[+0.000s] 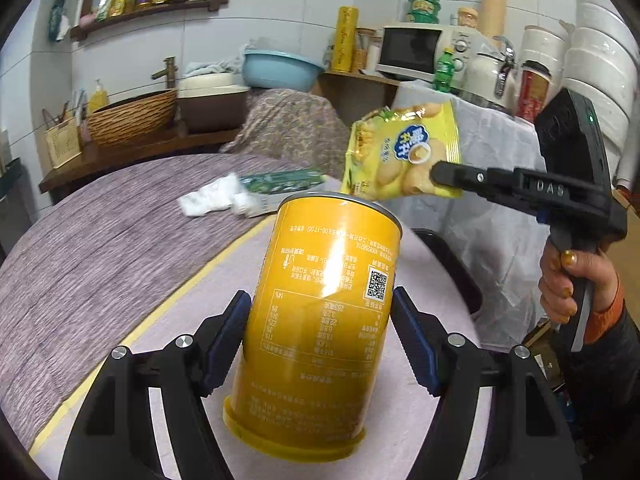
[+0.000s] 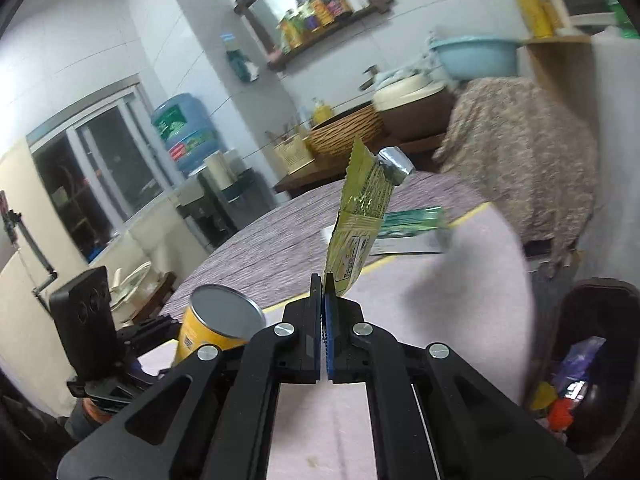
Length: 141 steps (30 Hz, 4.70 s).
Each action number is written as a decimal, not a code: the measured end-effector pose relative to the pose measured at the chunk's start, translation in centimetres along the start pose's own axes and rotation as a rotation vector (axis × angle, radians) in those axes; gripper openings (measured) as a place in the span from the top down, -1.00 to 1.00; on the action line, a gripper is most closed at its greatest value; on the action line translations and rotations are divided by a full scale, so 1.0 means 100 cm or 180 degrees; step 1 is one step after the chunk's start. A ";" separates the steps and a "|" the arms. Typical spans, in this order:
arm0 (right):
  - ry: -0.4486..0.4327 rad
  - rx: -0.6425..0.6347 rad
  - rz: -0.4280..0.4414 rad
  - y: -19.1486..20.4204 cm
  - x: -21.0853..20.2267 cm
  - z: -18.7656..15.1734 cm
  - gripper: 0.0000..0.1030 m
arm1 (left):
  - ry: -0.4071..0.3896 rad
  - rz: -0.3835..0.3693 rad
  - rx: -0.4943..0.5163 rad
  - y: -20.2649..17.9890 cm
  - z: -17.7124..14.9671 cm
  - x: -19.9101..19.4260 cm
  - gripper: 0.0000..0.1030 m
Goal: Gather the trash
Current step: 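Carry can and chip bag over the bin and open both tools, then grasp the green juice carton with the left tool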
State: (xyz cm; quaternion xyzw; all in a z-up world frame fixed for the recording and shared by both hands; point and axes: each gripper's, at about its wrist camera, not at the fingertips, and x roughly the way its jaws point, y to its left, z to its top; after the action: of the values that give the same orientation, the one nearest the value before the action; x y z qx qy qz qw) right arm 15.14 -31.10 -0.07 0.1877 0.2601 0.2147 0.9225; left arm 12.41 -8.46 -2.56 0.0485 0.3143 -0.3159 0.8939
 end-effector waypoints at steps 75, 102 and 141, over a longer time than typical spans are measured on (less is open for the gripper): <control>0.0057 0.1233 -0.2102 -0.241 -0.096 -0.150 -0.19 | 0.0602 -0.0618 0.0442 -0.190 0.059 0.190 -0.73; 0.0298 0.0521 -0.1335 -0.153 -0.033 -0.081 -0.41 | 0.0724 0.0142 0.1673 0.003 0.092 0.159 -0.89; 0.0683 -0.0156 -0.0501 -0.072 0.105 0.016 -0.42 | 0.0583 0.0053 0.0804 0.085 0.068 0.106 0.05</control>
State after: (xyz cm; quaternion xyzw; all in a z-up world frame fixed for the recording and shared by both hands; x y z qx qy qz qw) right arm 26.31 -32.32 -6.29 0.1200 0.3659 0.1668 0.9077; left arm 27.48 -9.31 -4.38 0.1917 0.3518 -0.3396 0.8509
